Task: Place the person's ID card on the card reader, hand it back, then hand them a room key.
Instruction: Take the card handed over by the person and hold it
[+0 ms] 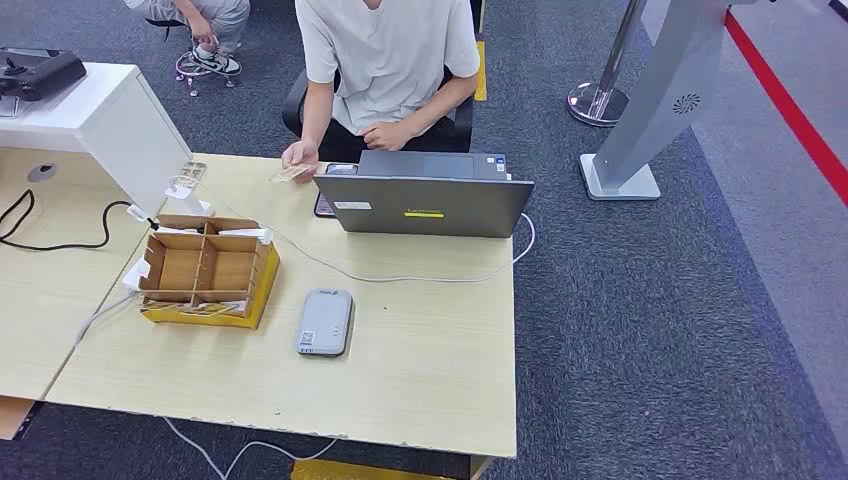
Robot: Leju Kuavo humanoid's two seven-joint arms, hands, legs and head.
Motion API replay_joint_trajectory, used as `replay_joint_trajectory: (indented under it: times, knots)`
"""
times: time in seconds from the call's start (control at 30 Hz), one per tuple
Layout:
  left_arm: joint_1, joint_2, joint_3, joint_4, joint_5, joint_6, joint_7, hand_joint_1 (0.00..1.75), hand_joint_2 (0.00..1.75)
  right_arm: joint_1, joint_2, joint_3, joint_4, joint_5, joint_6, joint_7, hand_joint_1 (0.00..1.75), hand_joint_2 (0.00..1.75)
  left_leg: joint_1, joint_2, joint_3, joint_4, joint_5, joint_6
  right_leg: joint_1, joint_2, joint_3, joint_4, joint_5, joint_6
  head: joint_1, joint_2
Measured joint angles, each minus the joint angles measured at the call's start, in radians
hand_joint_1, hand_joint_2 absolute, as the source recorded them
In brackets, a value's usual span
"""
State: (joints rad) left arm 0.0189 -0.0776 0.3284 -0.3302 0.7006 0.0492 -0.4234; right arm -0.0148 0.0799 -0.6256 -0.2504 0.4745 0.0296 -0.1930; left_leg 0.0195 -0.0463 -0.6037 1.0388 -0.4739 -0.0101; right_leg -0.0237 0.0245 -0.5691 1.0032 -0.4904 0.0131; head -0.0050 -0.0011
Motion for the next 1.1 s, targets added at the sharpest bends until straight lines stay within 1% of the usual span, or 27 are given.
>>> replay_joint_trajectory:
  times: [0.07, 0.43, 0.53, 0.7, 0.87, 0.97, 1.1]
  knots:
    - [-0.003, -0.007, 0.032, -0.008, -0.016, -0.006, -0.01, 0.0, 1.75, -0.001, 0.002, -0.006, 0.001, 0.005, -0.002, -0.002, 0.0, 0.0, 0.0, 0.0, 0.0, 0.0, 0.0, 0.0, 0.0, 0.0, 0.0, 0.0, 0.0, 0.0, 0.0, 0.0]
    - [-0.03, -0.082, 0.393, -0.103, -0.19, -0.083, -0.109, 0.0, 1.75, -0.018, 0.019, -0.071, 0.014, 0.047, -0.012, -0.022, 0.0, 0.0, 0.0, 0.0, 0.0, 0.0, 0.0, 0.0, 0.0, 0.0, 0.0, 0.0, 0.0, 0.0, 0.0, 0.0]
    - [-0.036, -0.096, 0.469, -0.171, -0.216, -0.122, -0.122, 0.0, 1.75, -0.019, 0.02, -0.084, 0.016, 0.056, -0.013, -0.026, 0.0, 0.0, 0.0, 0.0, 0.0, 0.0, 0.0, 0.0, 0.0, 0.0, 0.0, 0.0, 0.0, 0.0, 0.0, 0.0]
    - [-0.044, -0.113, 0.551, -0.335, -0.212, -0.176, -0.119, 0.0, 1.75, -0.02, 0.02, -0.103, 0.017, 0.069, -0.011, -0.031, 0.0, 0.0, 0.0, 0.0, 0.001, 0.0, 0.0, 0.0, 0.0, 0.0, 0.0, 0.0, 0.0, 0.0, 0.0, 0.0]
    - [-0.047, -0.118, 0.601, -0.521, -0.189, -0.222, -0.118, 0.0, 1.75, -0.022, 0.02, -0.122, 0.02, 0.088, -0.008, -0.03, 0.0, 0.0, 0.0, 0.0, 0.0, 0.0, 0.0, 0.0, 0.0, 0.0, 0.0, 0.0, 0.0, 0.0, 0.0, 0.0]
    - [-0.055, -0.1, 0.633, -0.627, -0.168, -0.254, -0.13, 0.0, 1.75, -0.023, 0.02, -0.129, 0.023, 0.105, -0.005, -0.027, 0.0, 0.0, 0.001, 0.0, 0.001, 0.0, 0.0, -0.001, 0.001, 0.0, 0.0, 0.0, 0.0, 0.0, 0.0, 0.0]
    - [-0.068, -0.06, 0.683, -0.754, -0.142, -0.306, -0.155, 0.0, 1.75, -0.026, 0.02, -0.142, 0.025, 0.13, -0.002, -0.018, 0.0, 0.0, 0.001, 0.0, 0.001, -0.001, 0.001, -0.001, 0.001, 0.0, 0.0, 0.001, 0.0, 0.0, 0.0, 0.0]
